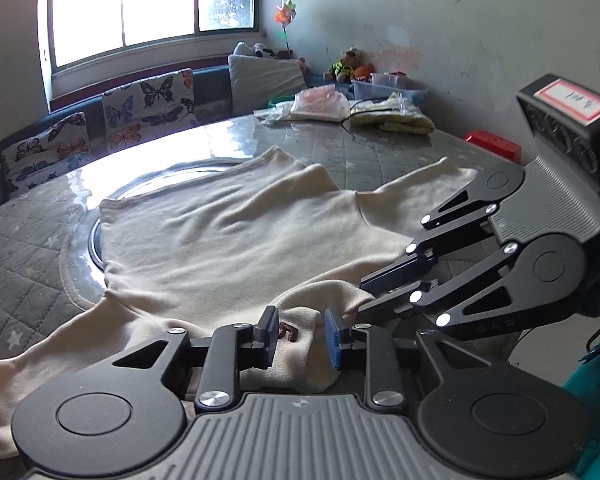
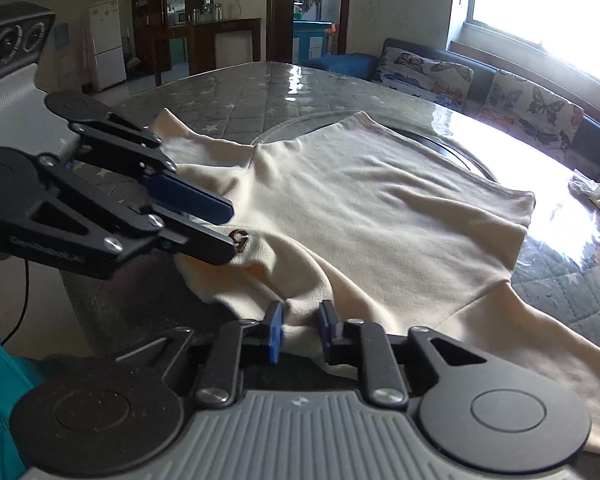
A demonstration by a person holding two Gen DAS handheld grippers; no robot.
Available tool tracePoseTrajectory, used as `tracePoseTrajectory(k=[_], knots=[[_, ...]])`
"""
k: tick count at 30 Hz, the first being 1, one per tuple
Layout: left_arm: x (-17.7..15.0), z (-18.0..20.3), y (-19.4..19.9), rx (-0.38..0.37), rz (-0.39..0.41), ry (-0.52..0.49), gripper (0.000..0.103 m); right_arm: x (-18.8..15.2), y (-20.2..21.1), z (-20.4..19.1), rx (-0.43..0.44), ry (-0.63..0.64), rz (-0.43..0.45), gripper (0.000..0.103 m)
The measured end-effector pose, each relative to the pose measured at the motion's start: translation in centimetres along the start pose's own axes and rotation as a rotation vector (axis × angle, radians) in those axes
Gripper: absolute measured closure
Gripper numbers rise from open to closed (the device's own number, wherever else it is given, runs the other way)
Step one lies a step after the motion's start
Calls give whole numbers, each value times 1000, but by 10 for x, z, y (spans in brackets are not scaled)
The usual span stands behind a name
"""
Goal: Fold clothes
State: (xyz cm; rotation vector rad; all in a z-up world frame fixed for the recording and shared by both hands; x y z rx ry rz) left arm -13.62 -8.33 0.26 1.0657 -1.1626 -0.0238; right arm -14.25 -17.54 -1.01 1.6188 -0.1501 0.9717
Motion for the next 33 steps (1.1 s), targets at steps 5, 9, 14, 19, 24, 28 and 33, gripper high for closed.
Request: tracePoseTrajectory(k=[5, 9, 14, 19, 24, 28, 33], knots=[[-4, 1, -14, 8, -40, -13, 92, 1, 12, 6, 25, -30, 22, 95], [-3, -3, -2, -11, -15, 6, 98, 0, 23, 10, 55, -27, 36, 95], [-10, -7, 4, -18, -26, 15, 99, -7, 16, 8, 69, -5, -6, 95], [-2, 1, 6, -17, 4, -26, 84, -2, 16, 9, 63, -11, 4, 86], [0, 10, -14, -16, -29, -64, 84, 0, 12, 6, 46, 9, 11, 86], [-3, 9, -21, -6, -35, -56, 96, 2, 10, 7, 34, -8, 29, 95], [3, 4, 2, -5, 40, -26, 101, 7, 20, 13, 58, -40, 58, 98]])
Point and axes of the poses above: each gripper's, at about its wrist camera, not at the fingertips, and y roughly against the way its jaws point, z to its right, x to its top, the point moved 6 cm from there along -y, roughly the way its jaws point, and after that the axes turned 4 degrees about -z, right-handed, at the moved point
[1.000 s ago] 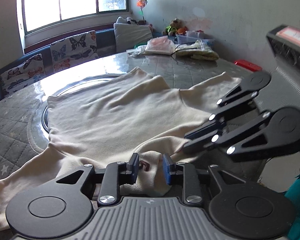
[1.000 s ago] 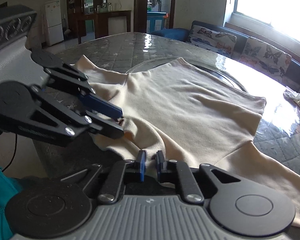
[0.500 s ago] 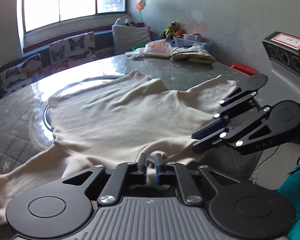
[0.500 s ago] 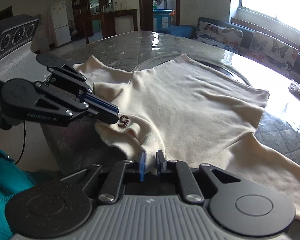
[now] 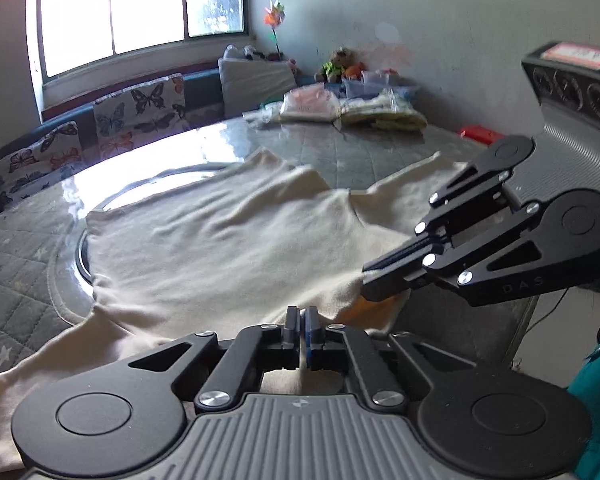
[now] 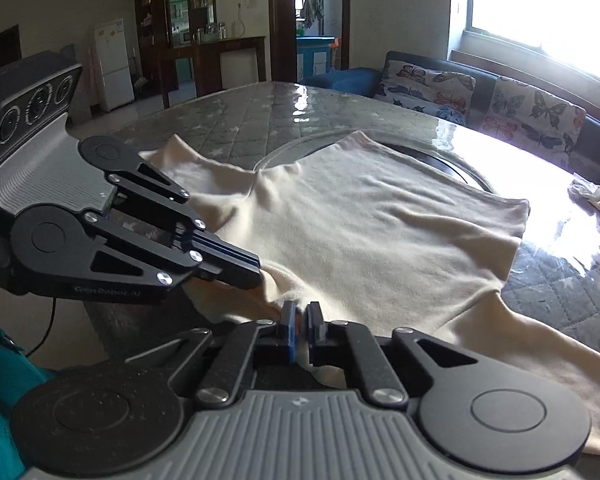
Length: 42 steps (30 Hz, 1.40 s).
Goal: Fold clothes
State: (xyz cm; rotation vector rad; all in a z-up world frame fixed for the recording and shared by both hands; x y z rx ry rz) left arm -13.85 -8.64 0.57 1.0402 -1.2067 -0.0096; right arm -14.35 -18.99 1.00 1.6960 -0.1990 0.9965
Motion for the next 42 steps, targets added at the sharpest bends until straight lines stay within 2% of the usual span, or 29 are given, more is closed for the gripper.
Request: tracePoseTrajectory(k=[5, 13, 18, 22, 26, 30, 33, 42], knots=[[2, -3, 18, -25, 36, 26, 101, -1, 9, 0, 37, 2, 10, 99], [-16, 5, 1, -50, -65, -17, 101, -16, -3, -5, 66, 28, -69, 97], [9, -3, 17, -60, 4, -11, 99, -2, 13, 10, 90, -9, -35, 96], [31, -10, 4, -47, 31, 26, 99, 14, 19, 42, 9, -37, 4, 96], [38, 0, -35, -110, -19, 71, 98, 30, 11, 84, -108, -77, 21, 94], [36, 25, -65, -176, -78, 54, 95, 47, -1, 132, -190, -137, 29, 93], [41, 42, -77, -220, -86, 38, 94, 59, -15, 166, -218, -196, 28, 92], [59, 56, -98, -283, -86, 58, 91, 89, -74, 230, -239, -269, -19, 76]])
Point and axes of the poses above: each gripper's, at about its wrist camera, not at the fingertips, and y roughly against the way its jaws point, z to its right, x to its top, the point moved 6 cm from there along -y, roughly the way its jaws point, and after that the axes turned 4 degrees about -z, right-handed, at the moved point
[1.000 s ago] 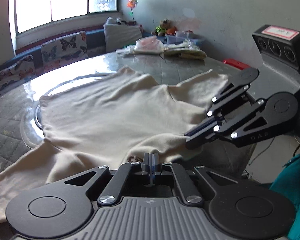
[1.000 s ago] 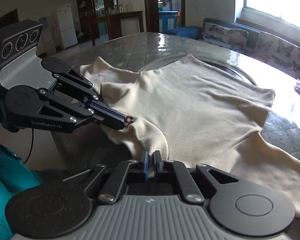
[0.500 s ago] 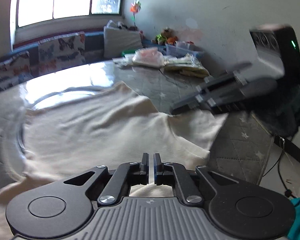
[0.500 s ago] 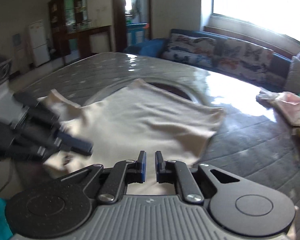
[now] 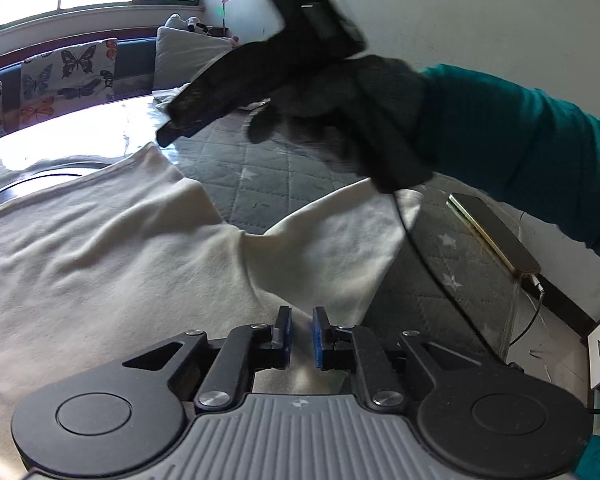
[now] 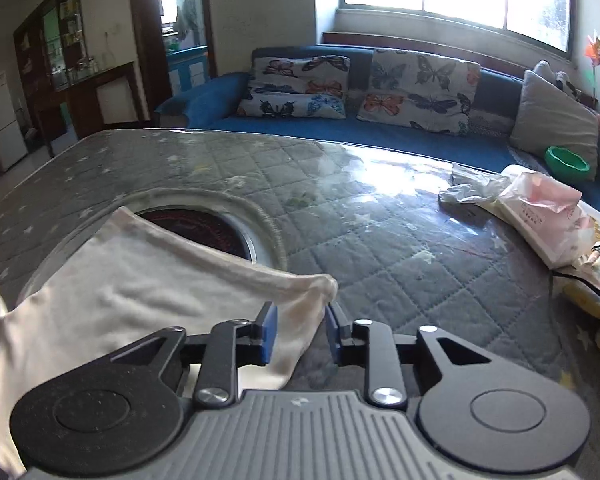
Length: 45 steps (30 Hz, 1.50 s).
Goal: Fold clothes
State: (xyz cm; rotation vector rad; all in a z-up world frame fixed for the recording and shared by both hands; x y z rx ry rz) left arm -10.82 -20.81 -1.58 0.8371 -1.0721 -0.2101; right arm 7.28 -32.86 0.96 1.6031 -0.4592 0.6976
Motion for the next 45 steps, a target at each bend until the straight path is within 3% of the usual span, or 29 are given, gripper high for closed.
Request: tracePoseTrajectory(k=[6, 8, 9, 13, 17, 20, 23, 27, 32, 34, 41, 45], knots=[[-1, 2, -4, -30, -11, 7, 89, 4, -39, 14, 16, -49, -67, 77], [-1, 2, -4, -37, -12, 11, 89, 5, -45, 14, 20, -47, -67, 84], [-1, 2, -5, -41, -12, 12, 89, 6, -46, 14, 23, -41, -61, 92], [-2, 1, -5, -54, -10, 16, 89, 10, -48, 12, -8, -16, -37, 96], [-1, 0, -6, -62, -9, 22, 88, 12, -52, 10, -42, 8, -21, 95], [-1, -1, -6, -63, -6, 28, 88, 13, -49, 11, -52, 6, -19, 85], [1, -4, 1, -53, 5, 39, 87, 13, -35, 10, -49, 10, -5, 85], [2, -16, 28, -1, 64, 55, 75, 7, -6, -7, -17, 60, 26, 81], [-10, -52, 84, 166, 154, 130, 67, -14, 31, -47, 75, 141, 49, 79], [-21, -75, 108, 277, 171, 192, 64, -27, 42, -66, 114, 172, 50, 71], [-77, -167, 186, 735, 178, 440, 60, -65, 64, -117, 204, 260, 29, 70], [-103, -209, 213, 857, 180, 536, 60, -82, 66, -128, 218, 279, 2, 69]])
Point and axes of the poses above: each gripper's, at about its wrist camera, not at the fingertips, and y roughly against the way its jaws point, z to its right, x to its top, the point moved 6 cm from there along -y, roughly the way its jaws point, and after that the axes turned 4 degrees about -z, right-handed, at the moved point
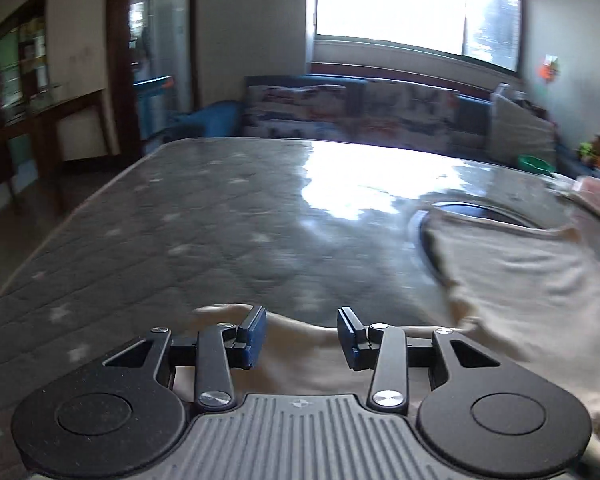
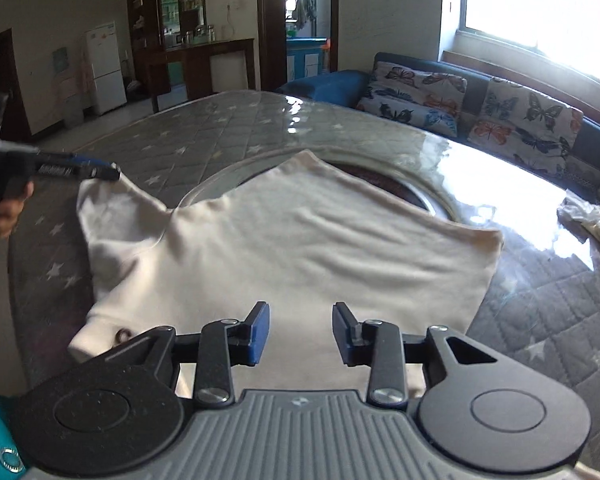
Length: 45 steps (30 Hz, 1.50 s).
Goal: Fold clothes
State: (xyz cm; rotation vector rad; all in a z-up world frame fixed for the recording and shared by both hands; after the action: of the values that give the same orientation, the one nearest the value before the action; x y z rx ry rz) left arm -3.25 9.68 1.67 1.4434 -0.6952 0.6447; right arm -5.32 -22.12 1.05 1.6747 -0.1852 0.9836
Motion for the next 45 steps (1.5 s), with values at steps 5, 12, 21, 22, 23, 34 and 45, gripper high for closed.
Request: tracePoseTrajectory(k=[5, 12, 21, 22, 23, 34, 45], knots=[[5, -42, -23, 65, -25, 95, 60, -19, -4, -5, 3, -30, -39, 68], [-5, -45, -31, 33, -37, 106, 60, -25, -7, -8, 11, -46, -60, 68], [-9, -52, -13, 95, 27, 107, 51, -26, -7, -11, 17, -39, -61, 67], [-10, -56, -12, 89, 21, 123, 51, -26, -7, -11, 17, -40, -60, 67], [-12, -59, -13, 78, 9, 138, 51, -27, -7, -12, 17, -41, -60, 67], [-2, -35, -25, 122, 16, -48, 92, -30, -7, -22, 3, 14, -57, 62], [9, -21, -63, 212, -9, -222, 87, -32, -7, -23, -5, 36, -51, 61]])
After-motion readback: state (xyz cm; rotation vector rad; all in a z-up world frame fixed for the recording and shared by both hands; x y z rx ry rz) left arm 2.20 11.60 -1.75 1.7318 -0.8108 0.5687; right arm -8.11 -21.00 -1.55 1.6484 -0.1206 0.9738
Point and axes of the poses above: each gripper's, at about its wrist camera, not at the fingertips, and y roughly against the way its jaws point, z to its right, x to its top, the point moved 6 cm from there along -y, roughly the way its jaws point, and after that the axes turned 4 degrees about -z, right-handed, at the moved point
